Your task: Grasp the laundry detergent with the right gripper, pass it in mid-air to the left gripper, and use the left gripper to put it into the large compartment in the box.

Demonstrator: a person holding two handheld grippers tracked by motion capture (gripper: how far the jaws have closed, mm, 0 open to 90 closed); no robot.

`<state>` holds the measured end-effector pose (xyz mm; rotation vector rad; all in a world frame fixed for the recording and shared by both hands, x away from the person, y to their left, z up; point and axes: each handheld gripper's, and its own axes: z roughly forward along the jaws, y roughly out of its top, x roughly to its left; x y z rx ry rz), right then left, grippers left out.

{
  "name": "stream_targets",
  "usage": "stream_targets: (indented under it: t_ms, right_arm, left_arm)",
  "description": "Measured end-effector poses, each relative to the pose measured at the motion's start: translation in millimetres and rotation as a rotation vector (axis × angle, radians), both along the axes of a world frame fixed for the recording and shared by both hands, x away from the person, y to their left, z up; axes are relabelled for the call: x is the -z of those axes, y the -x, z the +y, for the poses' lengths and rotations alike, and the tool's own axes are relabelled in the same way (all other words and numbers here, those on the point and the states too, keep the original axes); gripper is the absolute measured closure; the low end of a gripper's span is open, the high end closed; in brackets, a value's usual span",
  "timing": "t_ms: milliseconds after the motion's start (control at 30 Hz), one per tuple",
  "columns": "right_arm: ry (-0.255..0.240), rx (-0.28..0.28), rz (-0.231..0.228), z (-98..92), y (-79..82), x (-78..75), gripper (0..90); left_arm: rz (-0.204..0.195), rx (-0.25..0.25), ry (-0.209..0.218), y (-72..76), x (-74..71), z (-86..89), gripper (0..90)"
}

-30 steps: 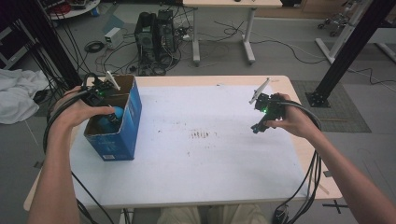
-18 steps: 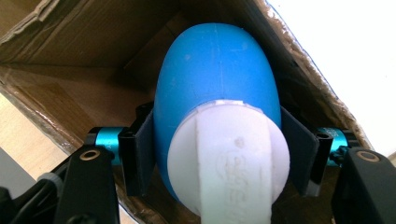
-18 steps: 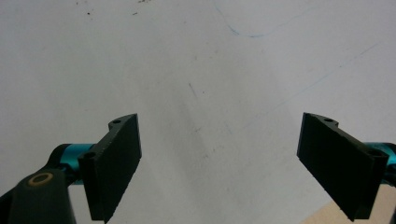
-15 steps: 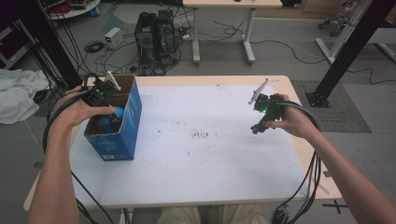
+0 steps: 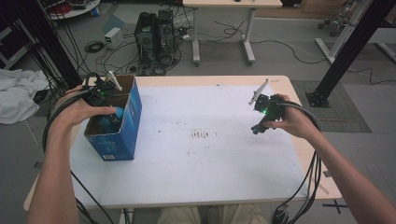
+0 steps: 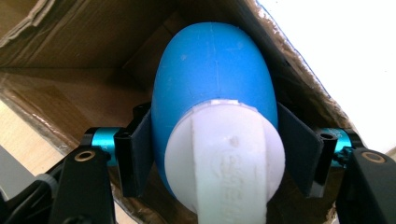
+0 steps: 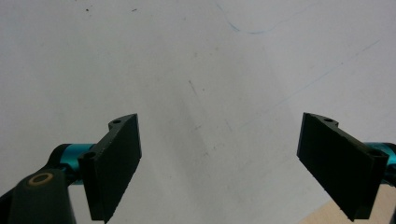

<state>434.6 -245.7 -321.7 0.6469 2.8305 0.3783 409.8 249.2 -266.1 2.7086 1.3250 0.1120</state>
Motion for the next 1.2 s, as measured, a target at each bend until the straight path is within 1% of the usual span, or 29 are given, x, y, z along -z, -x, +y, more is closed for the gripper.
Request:
stream_targets:
  t_ms: [133,167,200,233,267,367,400,433,467,533,600,700,733,767,800,833,867,900,1000,1033,1067,1100,1133,1167,1200]
  right_arm:
    - [0.000,0.001,0.000,-0.1,0.0,0.0,13.1]
    - [0.001,-0.001,0.002,-0.7,-0.1,1.3,13.0]
    - [0.000,0.000,0.000,0.0,0.0,0.0,13.1]
    - [0.000,0.001,0.000,-0.1,0.0,0.0,13.1]
    - [0.002,0.004,0.006,-0.8,0.5,2.0,13.1]
    - [0.001,0.001,0.003,-0.5,0.1,0.9,13.1]
    - [0.004,0.005,0.007,-0.8,0.6,2.5,13.1]
    - [0.002,-0.002,0.005,-1.0,0.3,3.1,13.1]
    - [0.001,0.001,0.005,-0.8,0.2,1.8,13.1]
    - [0.002,0.001,0.007,-0.9,0.5,3.0,13.1]
    - [0.005,-0.001,0.006,-0.8,0.3,3.1,13.1]
    - [0.003,0.001,0.007,-0.7,0.5,2.9,13.1]
    - [0.003,0.002,0.008,-0.6,0.7,2.8,13.1]
    - [-0.001,0.002,0.008,-0.9,0.9,2.5,13.1]
    - [0.001,0.002,0.008,-0.9,0.8,2.5,13.1]
    - [0.001,0.001,0.008,-0.9,0.9,2.3,13.1]
    - [0.000,0.002,0.008,-0.9,0.9,2.4,13.1]
    - [0.005,0.005,0.008,-0.8,0.8,3.0,13.1]
    - [0.001,0.000,0.009,-1.0,1.9,1.7,13.1]
    - [0.002,0.000,0.009,-1.0,1.7,1.7,13.1]
    - [0.003,0.001,0.008,-0.7,0.6,2.8,13.1]
    - [-0.001,0.000,0.004,-1.9,2.2,1.2,13.1]
    - [0.000,0.003,0.007,-1.2,2.3,1.5,13.1]
    - [-0.002,0.001,0.004,-2.0,2.3,1.1,13.1]
    - [-0.001,0.002,0.007,-1.4,2.3,1.4,13.1]
  left_arm:
    - [0.002,0.004,0.000,0.3,-0.5,-0.1,33.5]
    - [-0.003,-0.008,0.005,-0.4,1.3,1.1,32.4]
    - [-0.001,-0.005,0.001,-0.4,1.0,0.6,30.8]
    - [0.007,0.010,-0.007,-0.2,-0.4,0.1,30.3]
    - [0.002,0.005,0.000,0.2,-0.4,0.0,30.3]
    - [0.009,0.007,-0.004,-0.3,-0.8,0.2,30.3]
    - [0.003,0.010,-0.004,-0.1,-2.9,0.2,30.3]
    - [0.005,0.009,-0.005,0.0,-0.5,0.1,30.3]
    - [0.005,0.011,-0.005,-0.2,-2.8,0.4,30.3]
    - [0.003,0.011,-0.004,0.0,-0.6,0.4,30.3]
    - [-0.016,0.014,-0.006,1.2,-13.1,-0.5,30.3]
    - [-0.014,0.013,-0.006,1.1,-11.4,-0.7,30.3]
    - [-0.019,0.013,-0.007,1.3,-13.8,-0.5,30.3]
    - [-0.027,0.010,-0.001,3.1,-21.7,-1.4,30.3]
    - [-0.032,0.010,-0.002,3.5,-23.5,-1.8,30.3]
    - [-0.029,0.012,-0.004,3.2,-23.2,-1.6,30.2]
    - [0.000,0.013,-0.005,-0.1,-4.2,0.2,30.2]
    - [-0.038,0.008,-0.014,3.3,-28.1,-1.9,28.5]
    - [-0.037,0.006,-0.012,3.3,-29.3,-1.9,27.4]
    - [-0.021,0.009,-0.003,1.6,-14.2,-0.6,27.4]
    - [-0.050,0.000,-0.028,1.4,-36.7,-1.1,27.4]
    - [-0.043,0.002,-0.019,2.2,-33.8,-1.5,27.4]
    - [-0.051,-0.001,-0.028,1.3,-38.4,-1.2,27.4]
    - [-0.051,-0.001,-0.028,1.3,-38.4,-1.2,27.3]
    - [-0.060,-0.002,-0.027,0.3,-43.8,-1.9,27.3]
